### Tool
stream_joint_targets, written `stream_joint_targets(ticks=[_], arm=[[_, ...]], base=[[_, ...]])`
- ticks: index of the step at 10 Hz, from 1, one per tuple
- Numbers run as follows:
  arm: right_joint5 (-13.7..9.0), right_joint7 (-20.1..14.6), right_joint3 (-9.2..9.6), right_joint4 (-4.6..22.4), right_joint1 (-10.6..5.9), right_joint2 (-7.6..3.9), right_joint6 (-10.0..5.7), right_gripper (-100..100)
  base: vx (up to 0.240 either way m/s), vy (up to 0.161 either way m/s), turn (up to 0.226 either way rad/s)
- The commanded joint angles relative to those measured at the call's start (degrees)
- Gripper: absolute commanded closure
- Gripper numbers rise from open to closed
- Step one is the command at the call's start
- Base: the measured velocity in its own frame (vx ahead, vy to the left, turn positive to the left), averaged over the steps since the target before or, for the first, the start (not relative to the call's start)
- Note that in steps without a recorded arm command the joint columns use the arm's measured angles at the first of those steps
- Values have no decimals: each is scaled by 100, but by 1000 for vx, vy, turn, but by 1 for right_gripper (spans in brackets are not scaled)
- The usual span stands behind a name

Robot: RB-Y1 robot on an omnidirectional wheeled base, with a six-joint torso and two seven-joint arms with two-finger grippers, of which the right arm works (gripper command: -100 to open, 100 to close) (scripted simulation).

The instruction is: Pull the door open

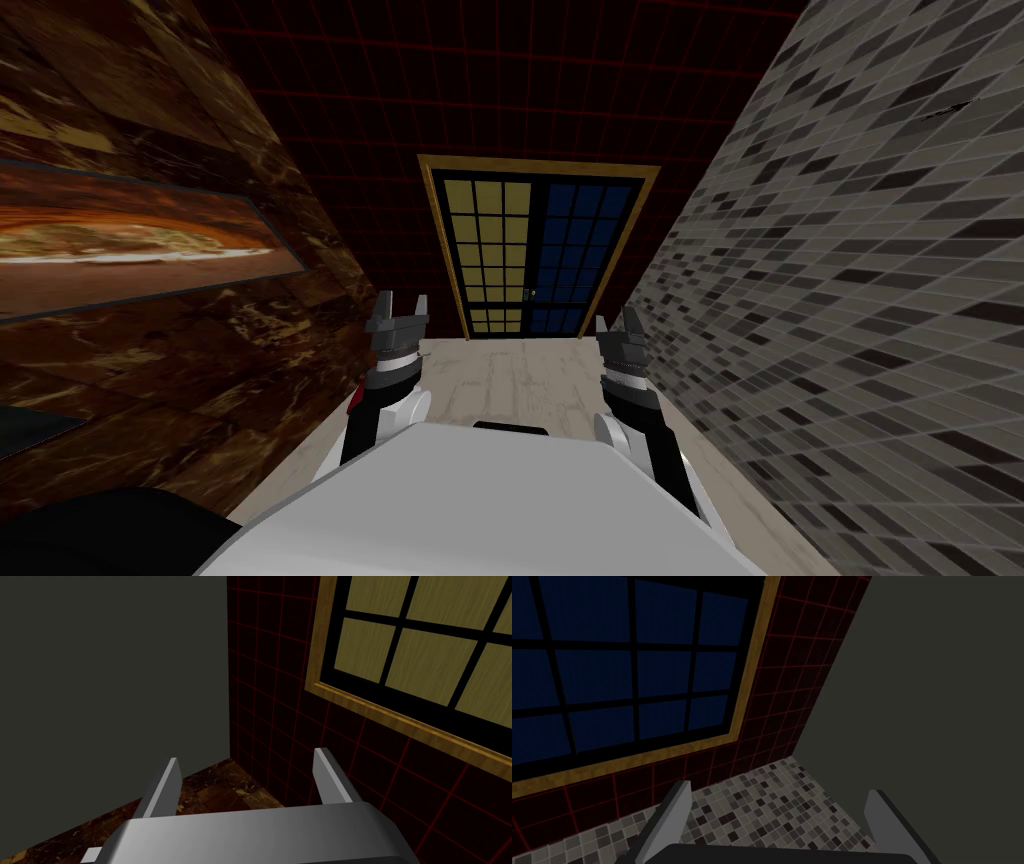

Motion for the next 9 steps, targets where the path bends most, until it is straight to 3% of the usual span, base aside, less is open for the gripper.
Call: stream_joint_targets(ticks=[1,9], arm=[[62,144,-23,189,-64,-49,-48,-100],[384,895,-141,1174,-398,-232,-297,-100]], base=[[72,-10,-15],[123,13,-12]])
